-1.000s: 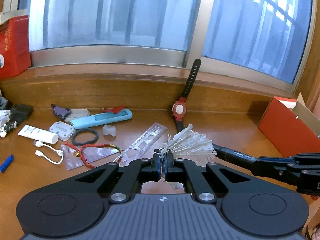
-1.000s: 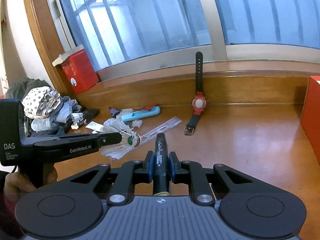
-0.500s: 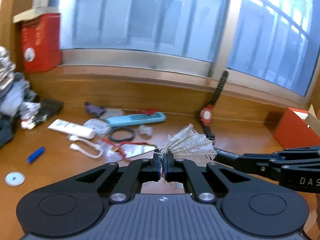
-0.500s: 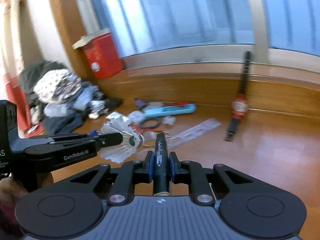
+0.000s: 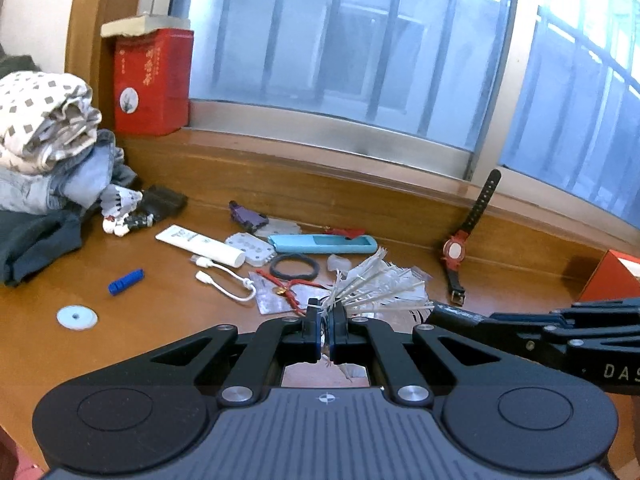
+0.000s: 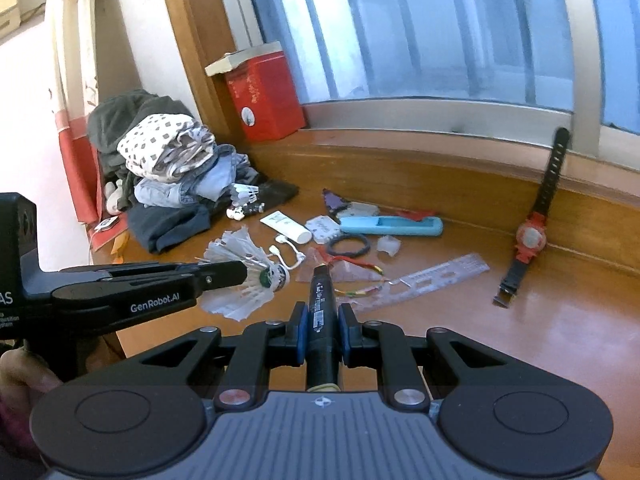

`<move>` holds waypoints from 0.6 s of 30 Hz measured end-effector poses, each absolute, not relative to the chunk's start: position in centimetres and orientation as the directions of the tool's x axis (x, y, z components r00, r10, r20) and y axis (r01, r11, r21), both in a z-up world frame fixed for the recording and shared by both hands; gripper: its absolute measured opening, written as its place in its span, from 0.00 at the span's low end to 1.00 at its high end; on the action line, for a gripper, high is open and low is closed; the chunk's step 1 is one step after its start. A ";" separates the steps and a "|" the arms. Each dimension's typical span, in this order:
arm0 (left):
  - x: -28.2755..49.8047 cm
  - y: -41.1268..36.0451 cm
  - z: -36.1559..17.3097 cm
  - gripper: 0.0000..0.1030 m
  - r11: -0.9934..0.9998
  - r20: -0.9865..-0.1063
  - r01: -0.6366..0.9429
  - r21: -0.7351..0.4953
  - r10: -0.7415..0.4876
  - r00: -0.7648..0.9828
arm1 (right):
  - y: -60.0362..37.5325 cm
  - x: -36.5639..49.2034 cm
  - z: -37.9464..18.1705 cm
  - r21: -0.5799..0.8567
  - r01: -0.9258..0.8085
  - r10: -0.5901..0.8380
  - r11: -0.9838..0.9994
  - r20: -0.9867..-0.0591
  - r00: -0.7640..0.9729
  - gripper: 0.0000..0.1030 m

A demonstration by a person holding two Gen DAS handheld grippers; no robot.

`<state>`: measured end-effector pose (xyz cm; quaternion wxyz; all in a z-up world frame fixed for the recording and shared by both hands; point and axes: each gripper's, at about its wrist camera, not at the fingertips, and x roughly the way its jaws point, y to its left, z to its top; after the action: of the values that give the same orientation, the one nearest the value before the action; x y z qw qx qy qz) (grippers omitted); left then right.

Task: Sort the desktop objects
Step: 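Carry the shuttlecock with the left tool toward the open cardboard box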

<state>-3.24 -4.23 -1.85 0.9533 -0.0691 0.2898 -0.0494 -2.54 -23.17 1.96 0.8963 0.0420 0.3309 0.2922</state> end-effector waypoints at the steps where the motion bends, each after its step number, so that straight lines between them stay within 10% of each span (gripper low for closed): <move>1: -3.2 -4.6 -1.8 0.05 0.985 -0.547 0.056 -0.162 -0.136 0.826 | -23.7 -2.6 2.0 0.269 -0.492 0.549 0.828 -0.569 0.612 0.17; 18: -2.2 -12.8 -1.5 0.05 0.965 -0.545 0.220 -0.145 -0.263 0.796 | -33.1 -5.0 2.4 0.289 -0.349 0.453 0.891 -0.531 0.716 0.17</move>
<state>-2.22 -12.84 -1.51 0.9468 -0.0368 0.2930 -0.1277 -5.00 -33.14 2.42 0.9226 0.0840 0.3075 0.2173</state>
